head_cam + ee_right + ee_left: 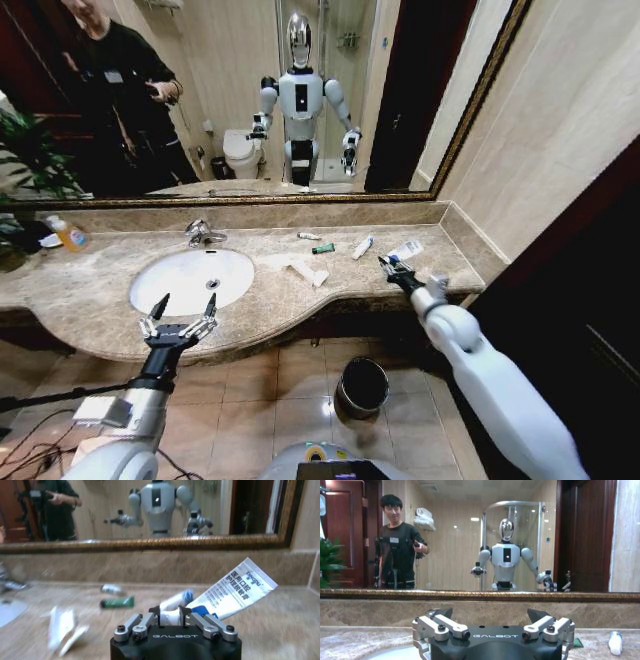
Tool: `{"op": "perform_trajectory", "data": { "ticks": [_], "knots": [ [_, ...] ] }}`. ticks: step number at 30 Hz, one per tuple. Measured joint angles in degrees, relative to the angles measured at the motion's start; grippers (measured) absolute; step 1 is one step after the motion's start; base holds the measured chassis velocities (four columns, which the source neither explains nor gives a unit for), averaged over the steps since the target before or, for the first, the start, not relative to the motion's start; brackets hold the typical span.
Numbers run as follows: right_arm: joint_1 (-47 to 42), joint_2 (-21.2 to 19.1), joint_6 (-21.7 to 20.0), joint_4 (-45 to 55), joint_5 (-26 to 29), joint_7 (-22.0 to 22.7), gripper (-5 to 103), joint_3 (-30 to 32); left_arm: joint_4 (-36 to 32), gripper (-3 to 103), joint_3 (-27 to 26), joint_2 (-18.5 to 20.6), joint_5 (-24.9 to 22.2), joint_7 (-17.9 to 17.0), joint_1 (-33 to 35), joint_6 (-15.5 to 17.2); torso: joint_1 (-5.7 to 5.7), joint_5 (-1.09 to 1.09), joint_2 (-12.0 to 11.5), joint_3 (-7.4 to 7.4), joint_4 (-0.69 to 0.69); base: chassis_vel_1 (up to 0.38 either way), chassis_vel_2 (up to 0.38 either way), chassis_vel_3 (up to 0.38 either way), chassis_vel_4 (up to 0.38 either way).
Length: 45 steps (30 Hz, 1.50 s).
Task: Pick up the trash from the sink and place it in the trash bin.
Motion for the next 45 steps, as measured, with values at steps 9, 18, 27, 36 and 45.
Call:
{"op": "perform_trajectory", "data": {
  "ticks": [9,18,27,36,45],
  "knots": [
    [-17.8,5.8,5.2,5.1,-7.4,-4.0,24,1.4,0.0,100,0.0,0.0,0.0,0.0,0.0,0.0,-0.01,-0.02,0.0,0.00,0.00,0.000,0.000,0.000,0.000],
    [-16.8,12.0,9.7,-10.0,-13.0,-10.1,22,-0.4,0.0,100,0.0,0.0,0.0,0.0,0.0,0.0,0.00,-0.02,0.0,0.01,0.00,0.000,0.000,0.000,0.000],
    [-8.3,15.1,18.2,-32.1,-18.2,-16.2,22,-1.6,0.0,100,0.0,0.0,0.0,0.0,0.0,0.0,0.01,0.00,0.0,0.01,0.00,0.000,0.000,0.000,0.000],
    [-1.1,17.7,21.5,-47.3,-20.3,-17.6,22,-1.8,0.0,100,0.0,0.0,0.0,0.0,0.0,0.0,0.01,-0.03,0.0,0.01,0.01,0.000,0.000,0.000,0.000],
    [-0.2,20.6,22.4,-49.7,-21.6,-19.0,22,-2.9,0.0,100,0.0,0.0,0.0,0.0,0.0,0.0,0.01,-0.02,0.0,0.01,0.01,0.000,0.000,0.000,0.000]
  ]
}}
